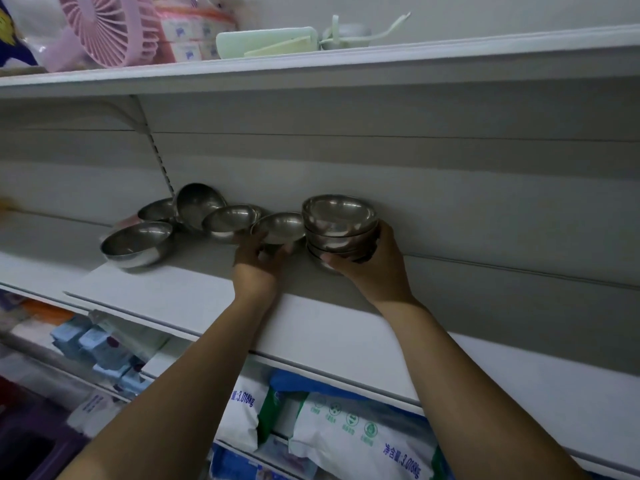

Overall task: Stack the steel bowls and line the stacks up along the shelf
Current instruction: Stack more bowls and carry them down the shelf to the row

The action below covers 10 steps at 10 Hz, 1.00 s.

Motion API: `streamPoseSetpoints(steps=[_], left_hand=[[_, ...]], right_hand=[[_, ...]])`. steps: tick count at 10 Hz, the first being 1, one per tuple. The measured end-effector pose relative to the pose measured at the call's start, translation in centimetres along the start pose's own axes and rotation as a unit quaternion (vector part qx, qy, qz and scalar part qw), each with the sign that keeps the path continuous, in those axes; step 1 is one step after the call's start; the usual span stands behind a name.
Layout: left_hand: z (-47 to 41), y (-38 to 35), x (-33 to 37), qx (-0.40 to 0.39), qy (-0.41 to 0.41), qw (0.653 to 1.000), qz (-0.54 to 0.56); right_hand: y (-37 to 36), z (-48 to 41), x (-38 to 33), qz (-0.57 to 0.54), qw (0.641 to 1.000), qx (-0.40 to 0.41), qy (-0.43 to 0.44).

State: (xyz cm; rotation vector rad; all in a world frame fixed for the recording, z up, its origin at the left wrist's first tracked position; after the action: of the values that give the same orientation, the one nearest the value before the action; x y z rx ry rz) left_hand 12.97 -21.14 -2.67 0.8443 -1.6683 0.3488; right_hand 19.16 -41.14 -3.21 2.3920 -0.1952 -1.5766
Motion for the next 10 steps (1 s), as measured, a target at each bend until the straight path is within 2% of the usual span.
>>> streamPoseSetpoints(steps=[1, 2, 3, 8, 9, 10], left_hand=[[-0.2, -0.3, -0.4, 0.002, 0.020, 1.000, -0.010], [-0.5, -0.5, -0.7, 0.015, 0.055, 0.997, 0.046], [-0.1, -0.5, -0.8, 0.031, 0.055, 0.995, 0.078], [0.5, 1.0, 0.9, 0.117, -0.008, 0.976, 0.183], [-0.1, 1.9, 3.1, 0.122, -0.030, 0.959, 0.253], [-0.6, 2.7, 5.3, 0.104, -0.062, 0.959, 0.256]], right_hand=[[-0.4, -0.4, 0.4, 0.005, 1.000, 0.004, -0.003], [-0.6, -0.5, 0.6, -0.003, 1.000, -0.002, -0.005], [-0.7, -0.5, 0.7, -0.015, 1.000, -0.010, -0.008], [-0.6, -0.2, 0.3, -0.037, 0.999, -0.031, 0.002], [-0.6, 0.0, 0.1, -0.045, 0.998, -0.048, -0.005], [-0.6, 0.1, -0.1, -0.047, 0.997, -0.069, -0.002]])
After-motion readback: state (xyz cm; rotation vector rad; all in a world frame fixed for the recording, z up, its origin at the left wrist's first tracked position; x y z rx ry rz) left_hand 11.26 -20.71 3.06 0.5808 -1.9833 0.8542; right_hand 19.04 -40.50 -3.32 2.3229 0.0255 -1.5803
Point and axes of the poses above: each hand's wrist, its own z-axis away from the middle knuckle, its own y-axis out of the back of the hand, x = y × z, the point moved 2 cm from there along -z, towards the middle knuckle, and after that the axes turned 6 degrees about z, right-handed, at the moved point
